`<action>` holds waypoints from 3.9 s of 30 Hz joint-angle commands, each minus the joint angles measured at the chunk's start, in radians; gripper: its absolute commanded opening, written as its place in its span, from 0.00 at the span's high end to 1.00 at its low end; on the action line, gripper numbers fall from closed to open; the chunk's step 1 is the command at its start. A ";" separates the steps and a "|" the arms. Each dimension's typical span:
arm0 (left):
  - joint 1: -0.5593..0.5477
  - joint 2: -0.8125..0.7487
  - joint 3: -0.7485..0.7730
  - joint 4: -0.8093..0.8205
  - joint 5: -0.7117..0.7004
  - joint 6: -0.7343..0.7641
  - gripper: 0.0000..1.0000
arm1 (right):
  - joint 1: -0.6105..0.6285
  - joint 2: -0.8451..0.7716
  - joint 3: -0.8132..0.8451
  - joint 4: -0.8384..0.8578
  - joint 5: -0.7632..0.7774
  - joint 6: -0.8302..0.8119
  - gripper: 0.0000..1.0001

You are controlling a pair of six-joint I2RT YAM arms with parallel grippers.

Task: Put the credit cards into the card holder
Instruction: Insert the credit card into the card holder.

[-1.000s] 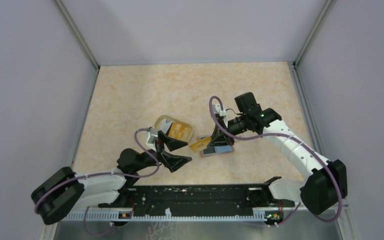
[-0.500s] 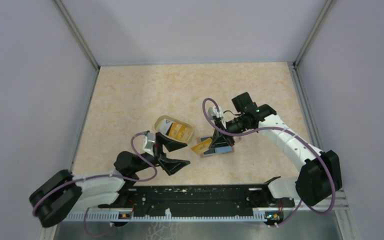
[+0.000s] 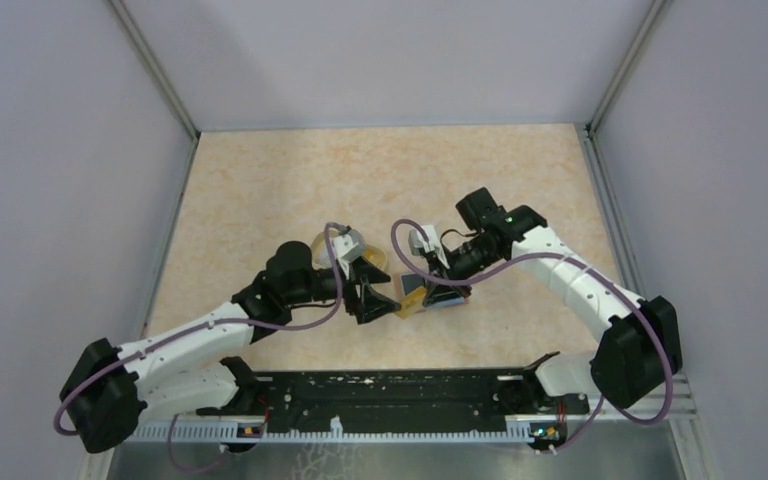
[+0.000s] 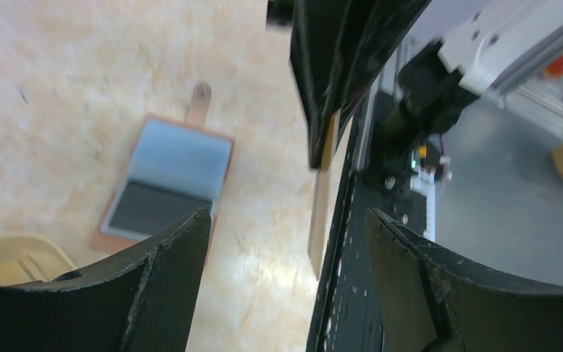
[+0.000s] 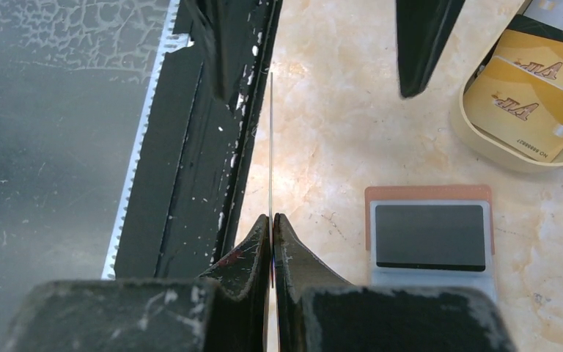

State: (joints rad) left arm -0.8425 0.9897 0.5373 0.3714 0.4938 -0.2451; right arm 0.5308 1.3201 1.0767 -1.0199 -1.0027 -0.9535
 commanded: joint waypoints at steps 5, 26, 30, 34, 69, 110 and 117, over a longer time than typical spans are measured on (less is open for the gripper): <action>-0.004 0.109 0.011 0.032 0.156 0.097 0.22 | 0.031 0.025 0.053 -0.038 0.003 -0.054 1.00; -0.003 0.108 -0.286 0.651 -0.022 -0.329 1.00 | -0.099 -0.054 0.016 0.166 -0.120 0.213 0.40; -0.003 0.154 -0.376 0.968 -0.118 -0.465 1.00 | -0.104 -0.115 -0.078 0.360 -0.221 0.359 0.37; -0.004 0.224 -0.396 1.219 -0.181 -0.515 1.00 | -0.104 -0.082 -0.144 0.536 -0.324 0.538 0.39; 0.031 0.087 -0.268 0.808 -0.011 -0.404 0.27 | 0.076 0.076 -0.002 0.136 -0.149 0.126 1.00; 0.033 0.103 0.118 -0.162 0.295 0.026 0.63 | 0.146 0.130 0.052 0.030 -0.060 0.045 1.00; 0.033 0.114 0.123 -0.164 0.298 0.028 0.74 | 0.148 0.136 0.051 0.027 -0.061 0.045 1.00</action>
State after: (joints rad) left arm -0.8154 1.0943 0.6266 0.2127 0.7647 -0.2371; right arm 0.6739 1.4506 1.0824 -0.9901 -1.0405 -0.8959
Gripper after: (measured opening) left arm 0.297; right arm 0.006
